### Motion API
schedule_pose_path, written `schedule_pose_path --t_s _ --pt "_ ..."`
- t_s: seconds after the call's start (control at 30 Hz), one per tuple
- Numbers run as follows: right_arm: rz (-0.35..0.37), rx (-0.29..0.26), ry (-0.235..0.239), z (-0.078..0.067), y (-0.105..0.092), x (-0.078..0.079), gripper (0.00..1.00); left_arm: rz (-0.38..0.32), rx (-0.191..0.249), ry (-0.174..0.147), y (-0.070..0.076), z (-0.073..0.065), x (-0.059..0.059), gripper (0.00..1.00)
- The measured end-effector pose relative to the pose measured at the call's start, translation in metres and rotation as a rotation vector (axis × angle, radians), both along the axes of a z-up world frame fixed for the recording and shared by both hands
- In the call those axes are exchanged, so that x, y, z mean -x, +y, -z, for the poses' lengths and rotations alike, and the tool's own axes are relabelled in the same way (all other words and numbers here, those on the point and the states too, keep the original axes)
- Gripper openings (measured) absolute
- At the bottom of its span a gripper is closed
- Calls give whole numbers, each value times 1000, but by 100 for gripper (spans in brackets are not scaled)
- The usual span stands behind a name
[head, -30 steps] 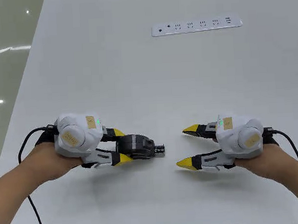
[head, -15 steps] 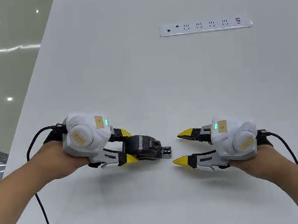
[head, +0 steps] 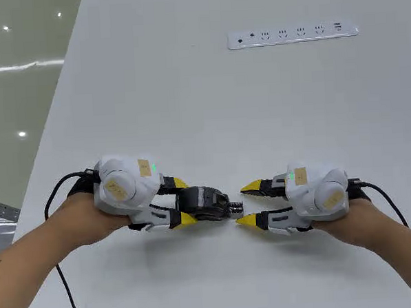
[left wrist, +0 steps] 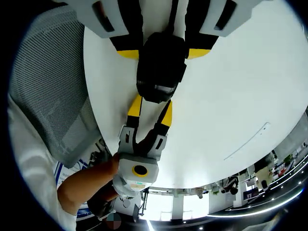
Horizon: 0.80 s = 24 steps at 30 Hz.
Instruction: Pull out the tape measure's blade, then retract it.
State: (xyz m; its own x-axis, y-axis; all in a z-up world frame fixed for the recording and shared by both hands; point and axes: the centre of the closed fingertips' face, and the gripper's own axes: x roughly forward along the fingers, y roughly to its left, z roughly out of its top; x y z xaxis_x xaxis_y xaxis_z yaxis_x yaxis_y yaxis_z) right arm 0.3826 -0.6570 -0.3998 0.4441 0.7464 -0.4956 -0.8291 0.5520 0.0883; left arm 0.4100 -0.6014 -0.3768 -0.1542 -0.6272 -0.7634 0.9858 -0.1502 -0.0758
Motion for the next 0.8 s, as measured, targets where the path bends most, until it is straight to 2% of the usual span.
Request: schedule_pose_path --t_s 0.07,0.8 --pt "-9 2 -9 0 1 0 28 -1 0 0 0 0 0 31" --pt "-44 -20 -12 6 14 -2 17 4 0 2 0 0 0 31"
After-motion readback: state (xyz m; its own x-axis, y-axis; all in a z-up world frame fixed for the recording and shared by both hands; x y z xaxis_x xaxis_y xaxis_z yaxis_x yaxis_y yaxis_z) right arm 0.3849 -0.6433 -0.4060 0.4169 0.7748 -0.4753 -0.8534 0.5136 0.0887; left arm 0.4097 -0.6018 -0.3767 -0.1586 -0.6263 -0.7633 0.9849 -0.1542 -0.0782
